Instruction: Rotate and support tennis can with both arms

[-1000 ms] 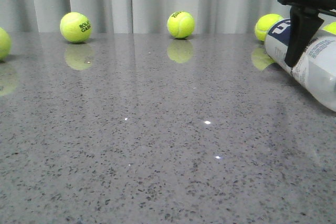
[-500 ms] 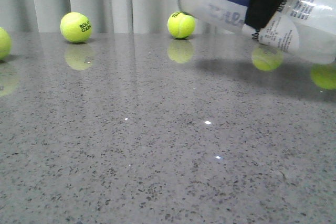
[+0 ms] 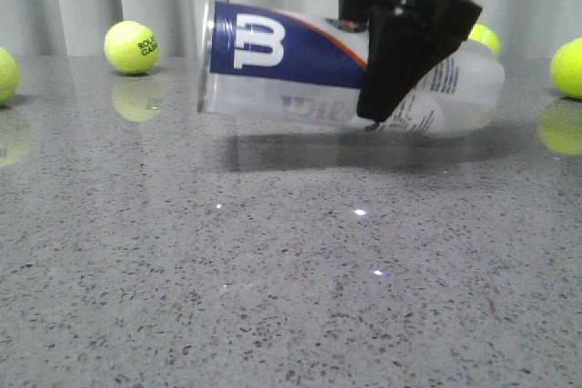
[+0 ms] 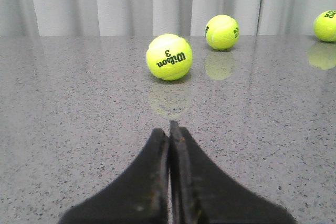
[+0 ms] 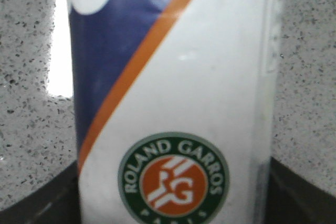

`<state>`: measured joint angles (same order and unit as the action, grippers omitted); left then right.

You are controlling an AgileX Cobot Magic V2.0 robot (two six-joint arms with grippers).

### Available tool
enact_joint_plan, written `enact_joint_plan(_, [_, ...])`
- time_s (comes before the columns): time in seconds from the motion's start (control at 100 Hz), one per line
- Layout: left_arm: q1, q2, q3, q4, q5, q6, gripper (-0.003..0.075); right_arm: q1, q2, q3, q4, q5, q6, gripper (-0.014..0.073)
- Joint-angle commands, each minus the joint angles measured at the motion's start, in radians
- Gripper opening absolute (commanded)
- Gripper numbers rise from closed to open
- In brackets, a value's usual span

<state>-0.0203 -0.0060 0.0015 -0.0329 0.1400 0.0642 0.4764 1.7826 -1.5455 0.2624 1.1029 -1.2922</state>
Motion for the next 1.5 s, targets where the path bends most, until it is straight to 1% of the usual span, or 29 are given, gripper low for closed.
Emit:
enact_joint_plan(0.0, [-0.009,-0.034,0.045,-0.009,-0.075,-0.005,-0.0018,-0.003,-0.030,-0.032,0.014,-0.026,-0.015,0.0247])
enact_joint_plan(0.08, [-0.009,-0.034,0.045,-0.009,-0.075,-0.005,-0.0019,-0.003,-0.025,-0.032,0.014,-0.026,-0.015,0.0253])
enact_joint_plan(0.15, [-0.009,-0.034,0.045,-0.009,-0.075,-0.005,-0.0018,-0.003,-0.025,-0.032,0.014,-0.026,-0.015,0.0295])
enact_joint_plan(0.2, [-0.009,-0.034,0.045,-0.009,-0.075,-0.005,-0.0018,-0.003,-0.025,-0.032,0.011,-0.025,-0.015,0.0349])
enact_joint_plan(0.38, [-0.009,-0.034,0.045,-0.009,-0.075,-0.005,-0.0018,-0.003,-0.025,-0.032,0.007,-0.025,-0.015,0.0613])
enact_joint_plan(0.44, [-0.009,-0.034,0.045,-0.009,-0.075,-0.005,-0.0018,-0.003,-0.025,-0.032,0.007,-0.020,-0.015,0.0668])
enact_joint_plan(0.53, [-0.009,-0.034,0.045,-0.009,-0.075,-0.005,-0.0019,-0.003,-0.025,-0.032,0.006,-0.014,-0.015,0.0645])
enact_joint_plan(0.97, [-0.009,-0.034,0.045,-0.009,-0.075,-0.005,-0.0019,-0.003,-0.040,-0.034,-0.004,-0.005,-0.015,0.0646])
enact_joint_plan(1.34, [-0.009,-0.034,0.045,-0.009,-0.075,-0.005,-0.0019,-0.003,-0.161,-0.040,-0.018,0.005,-0.005,0.0640])
enact_joint_plan(1.41, [-0.009,-0.034,0.045,-0.009,-0.075,-0.005,-0.0019,-0.003,-0.190,-0.040,-0.018,0.020,0.018,0.0594])
enact_joint_plan(1.45, [-0.009,-0.034,0.045,-0.009,-0.075,-0.005,-0.0018,-0.003,-0.204,-0.040,-0.018,0.026,0.029,0.0531])
enact_joint_plan(1.48, [-0.009,-0.034,0.045,-0.009,-0.075,-0.005,-0.0018,-0.003,-0.213,-0.040,-0.018,0.030,0.036,0.0475])
enact_joint_plan(1.49, [-0.009,-0.034,0.045,-0.009,-0.075,-0.005,-0.0018,-0.003,-0.217,-0.040,-0.018,0.031,0.039,0.0442])
